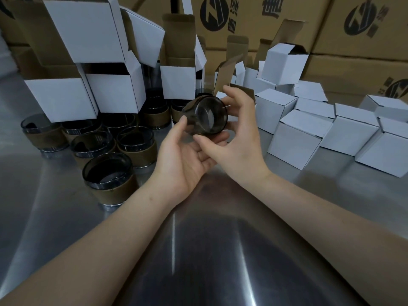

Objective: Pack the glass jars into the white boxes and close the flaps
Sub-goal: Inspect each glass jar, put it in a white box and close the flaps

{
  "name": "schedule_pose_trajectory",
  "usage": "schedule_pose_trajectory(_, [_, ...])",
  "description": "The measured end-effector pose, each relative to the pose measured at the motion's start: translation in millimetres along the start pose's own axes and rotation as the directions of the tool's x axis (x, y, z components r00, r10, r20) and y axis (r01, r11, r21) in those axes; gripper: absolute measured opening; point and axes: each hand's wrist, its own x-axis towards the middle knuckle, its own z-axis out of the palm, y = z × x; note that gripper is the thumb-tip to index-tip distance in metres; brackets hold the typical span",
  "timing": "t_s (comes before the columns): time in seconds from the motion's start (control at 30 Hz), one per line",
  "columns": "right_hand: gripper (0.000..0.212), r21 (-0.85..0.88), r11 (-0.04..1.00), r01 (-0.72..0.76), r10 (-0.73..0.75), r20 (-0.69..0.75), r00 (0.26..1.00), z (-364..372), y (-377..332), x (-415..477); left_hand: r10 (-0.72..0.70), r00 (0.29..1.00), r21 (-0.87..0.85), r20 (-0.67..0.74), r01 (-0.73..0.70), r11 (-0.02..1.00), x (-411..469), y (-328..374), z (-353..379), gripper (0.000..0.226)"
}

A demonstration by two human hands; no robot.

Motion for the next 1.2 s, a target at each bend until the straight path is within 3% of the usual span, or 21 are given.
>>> schedule_pose_trajectory(0.13, [0.074,-0.094,0.993,0.077,-0.077,-0.003,0.997,0.7,-3.3,-0.8,-0.018,0.999,-0.013,0.03,0.019,1.0,2.5,-1.0,-1.9,0.049])
schedule_pose_trajectory(0.27, [0.068,-0.151,0.98,0.128,-0.128,0.007,0.992,1.2,-5.9,-1.4,0.07,0.994,-0.032,0.081,-0.068,0.997,3.1,-1.9,-1.9,0.039])
schedule_pose_trajectory(0.53, [0.066,-0.197,0.963,0.186,-0.188,0.007,0.982,2.3,-1.8,-2.0,0.108,0.99,0.085,0.089,-0.116,0.99,4.3,0.1,-5.3,0.04])
schedule_pose_trajectory(0.67, [0.066,-0.212,0.958,0.192,-0.186,0.048,0.981,1.0,0.4,-1.8,0.033,0.998,0.15,0.056,-0.042,0.988,3.2,2.1,-4.8,0.049])
schedule_pose_trajectory(0.87, [0.074,-0.128,0.97,0.207,-0.18,0.194,0.964,-5.9,4.2,3.9,0.124,0.99,0.173,0.063,-0.134,0.976,1.9,2.2,-4.3,0.046])
schedule_pose_trajectory(0.97, [0.073,0.01,0.992,0.127,-0.126,0.202,0.971,-7.9,3.7,4.7,0.184,0.981,0.129,0.064,-0.191,0.973,2.1,3.9,-5.2,0.046])
schedule_pose_trajectory(1.03, [0.062,0.152,0.988,-0.02,-0.005,0.166,0.986,-7.1,1.2,5.0,0.214,0.974,0.129,0.067,-0.221,0.967,2.4,4.4,-5.6,0.05])
schedule_pose_trajectory(1.13, [0.042,0.345,0.902,-0.258,0.237,0.103,0.966,-6.0,-0.7,9.7,0.239,0.969,0.159,0.065,-0.247,0.956,2.6,3.8,-5.7,0.055])
schedule_pose_trajectory(1.2, [0.032,0.451,0.793,-0.411,0.399,0.127,0.908,-5.8,1.0,13.4,0.25,0.967,0.166,0.056,-0.256,0.952,2.9,2.8,-5.5,0.06])
